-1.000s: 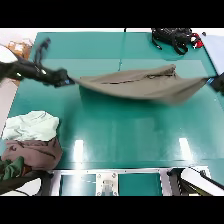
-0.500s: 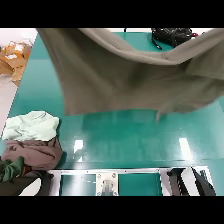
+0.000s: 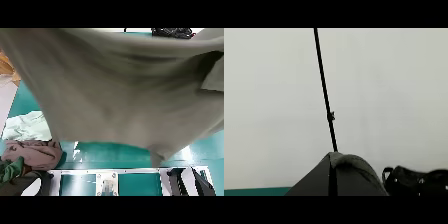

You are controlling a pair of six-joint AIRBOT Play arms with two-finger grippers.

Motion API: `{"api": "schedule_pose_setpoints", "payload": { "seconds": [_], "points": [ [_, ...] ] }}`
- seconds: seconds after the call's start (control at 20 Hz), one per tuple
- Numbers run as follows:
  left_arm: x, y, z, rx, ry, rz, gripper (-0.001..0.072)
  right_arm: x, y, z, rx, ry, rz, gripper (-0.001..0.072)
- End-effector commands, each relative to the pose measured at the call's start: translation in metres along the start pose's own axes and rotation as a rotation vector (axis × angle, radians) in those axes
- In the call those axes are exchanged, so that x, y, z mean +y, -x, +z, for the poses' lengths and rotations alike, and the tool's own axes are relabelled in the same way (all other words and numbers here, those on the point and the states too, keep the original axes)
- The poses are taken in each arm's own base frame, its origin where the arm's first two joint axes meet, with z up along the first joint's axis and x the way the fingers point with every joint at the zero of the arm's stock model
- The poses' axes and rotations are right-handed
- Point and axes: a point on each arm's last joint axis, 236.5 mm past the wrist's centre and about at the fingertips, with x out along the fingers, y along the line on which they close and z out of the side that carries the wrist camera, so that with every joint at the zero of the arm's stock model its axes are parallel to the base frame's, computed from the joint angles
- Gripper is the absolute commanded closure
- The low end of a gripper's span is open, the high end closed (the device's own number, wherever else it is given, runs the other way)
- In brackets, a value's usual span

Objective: Fold the shirts.

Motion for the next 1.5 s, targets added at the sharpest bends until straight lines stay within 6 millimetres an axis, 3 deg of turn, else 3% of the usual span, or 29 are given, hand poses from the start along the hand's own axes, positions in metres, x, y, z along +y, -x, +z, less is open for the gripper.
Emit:
{"api": "schedule_pose_setpoints", "payload": {
  "seconds": [0.0,0.2,0.3,0.45,0.6,0.7,0.85,1.15,1.3,1.45],
  "points": [
    [0.044,-0.076,-0.075,0.190,0.100,0.010,0.0682,-0.067,-0.046,-0.092,0.190,-0.138,-0.013,0.0697],
    [0.082,-0.187,-0.200,0.441,0.285,-0.082,0.0682,-0.122,-0.120,-0.264,0.473,-0.315,0.002,0.0697],
    [0.095,-0.232,-0.259,0.539,0.388,-0.116,0.0682,-0.153,-0.146,-0.335,0.586,-0.416,-0.041,0.0697],
    [0.117,-0.280,-0.322,0.588,0.516,-0.097,0.0682,-0.200,-0.172,-0.418,0.707,-0.522,-0.102,0.0697],
    [0.130,-0.311,-0.354,0.573,0.579,-0.067,0.0682,-0.228,-0.193,-0.469,0.771,-0.583,-0.119,0.0697],
    [0.141,-0.325,-0.360,0.531,0.583,-0.032,0.0682,-0.238,-0.211,-0.485,0.762,-0.639,-0.110,0.0697],
    [0.155,-0.339,-0.354,0.454,0.600,0.016,0.0682,-0.249,-0.238,-0.486,0.713,-0.684,-0.090,0.0697],
    [0.164,-0.347,-0.337,0.364,0.598,0.032,0.0682,-0.267,-0.274,-0.446,0.590,-0.611,-0.094,0.0697],
    [0.170,-0.348,-0.334,0.343,0.595,0.051,0.0682,-0.273,-0.278,-0.440,0.565,-0.596,-0.110,0.0697],
    [0.158,-0.344,-0.344,0.401,0.587,0.014,0.0682,-0.267,-0.266,-0.456,0.652,-0.564,-0.080,0.0697]
  ]
}}
